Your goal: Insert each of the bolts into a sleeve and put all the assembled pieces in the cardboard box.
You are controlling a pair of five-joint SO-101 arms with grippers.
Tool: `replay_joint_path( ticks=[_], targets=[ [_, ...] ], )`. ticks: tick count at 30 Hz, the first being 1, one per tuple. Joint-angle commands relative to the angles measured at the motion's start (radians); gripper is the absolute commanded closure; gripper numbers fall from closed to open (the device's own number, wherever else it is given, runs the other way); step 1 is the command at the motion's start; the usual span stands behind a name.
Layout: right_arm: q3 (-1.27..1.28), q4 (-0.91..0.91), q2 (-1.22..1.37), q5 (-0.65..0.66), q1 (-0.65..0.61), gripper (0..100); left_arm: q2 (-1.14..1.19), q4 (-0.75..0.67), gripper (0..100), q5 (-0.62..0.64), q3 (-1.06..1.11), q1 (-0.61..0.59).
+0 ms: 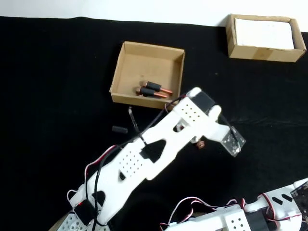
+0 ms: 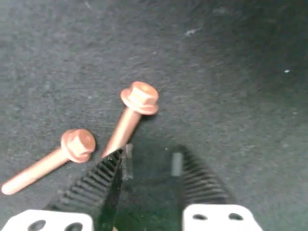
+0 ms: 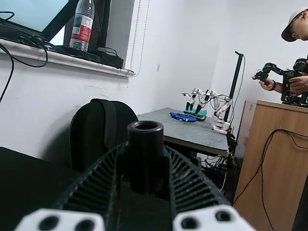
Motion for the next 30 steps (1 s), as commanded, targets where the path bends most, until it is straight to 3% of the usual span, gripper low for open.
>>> replay_joint_path(
  ticks=[1, 21, 30],
  targets=[
    [0.140, -0.021, 0.004, 0.009, -0.010, 99.2, 0.012, 0.006, 79, -0.166, -0.070, 0.005],
    [0.139, 0.082, -0.004, 0.060, -0.016, 99.2, 0.024, -0.084, 81, -0.207, -0.182, 0.025],
    [0.137, 0.081, -0.005, 0.063, -0.013, 99.2, 0.117, -0.201, 81, -0.207, -0.140, 0.041]
  ],
)
